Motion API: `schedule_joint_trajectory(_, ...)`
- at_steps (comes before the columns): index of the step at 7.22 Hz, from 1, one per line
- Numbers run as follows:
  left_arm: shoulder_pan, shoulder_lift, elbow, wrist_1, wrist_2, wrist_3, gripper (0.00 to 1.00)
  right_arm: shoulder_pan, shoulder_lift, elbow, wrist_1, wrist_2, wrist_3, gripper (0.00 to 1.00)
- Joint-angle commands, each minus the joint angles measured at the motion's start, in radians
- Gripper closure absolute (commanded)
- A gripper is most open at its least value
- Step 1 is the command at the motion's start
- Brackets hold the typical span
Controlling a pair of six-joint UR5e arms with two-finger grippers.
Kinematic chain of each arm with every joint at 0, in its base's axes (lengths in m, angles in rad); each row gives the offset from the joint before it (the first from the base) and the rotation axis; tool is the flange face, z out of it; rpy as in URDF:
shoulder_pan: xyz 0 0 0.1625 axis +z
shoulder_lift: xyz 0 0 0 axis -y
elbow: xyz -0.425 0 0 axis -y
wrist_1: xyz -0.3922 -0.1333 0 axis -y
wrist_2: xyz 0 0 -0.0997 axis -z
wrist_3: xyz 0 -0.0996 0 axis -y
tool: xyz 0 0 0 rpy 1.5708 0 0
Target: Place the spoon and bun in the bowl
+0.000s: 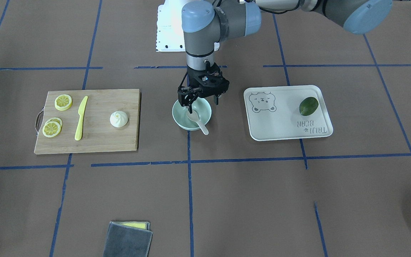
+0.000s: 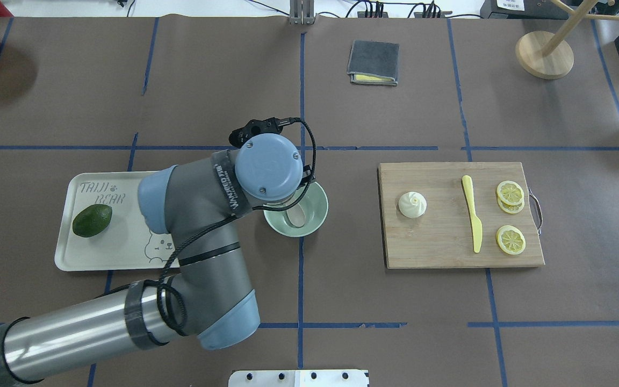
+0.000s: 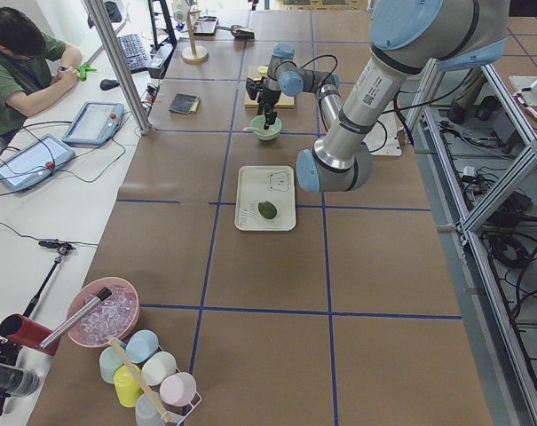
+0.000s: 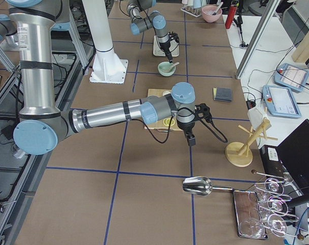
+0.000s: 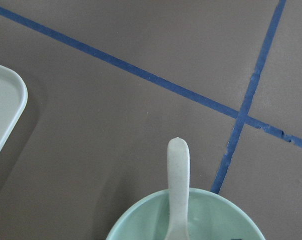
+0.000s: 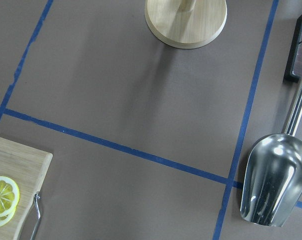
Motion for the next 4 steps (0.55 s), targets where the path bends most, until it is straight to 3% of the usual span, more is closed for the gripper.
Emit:
schedule_joint_trajectory(1, -0.085, 0.145, -0.219, -0.005, -0.036, 0.354, 0.0, -0.005, -0.003, 0.013, 0.054, 0.005, -0.01, 0.0)
schedule_joint_trajectory(4, -0.377, 0.315, -0.304, -0.026, -0.323, 0.866, 0.0, -0.097, 0.059, 0.016, 0.08, 0.022, 0.007, 0.0)
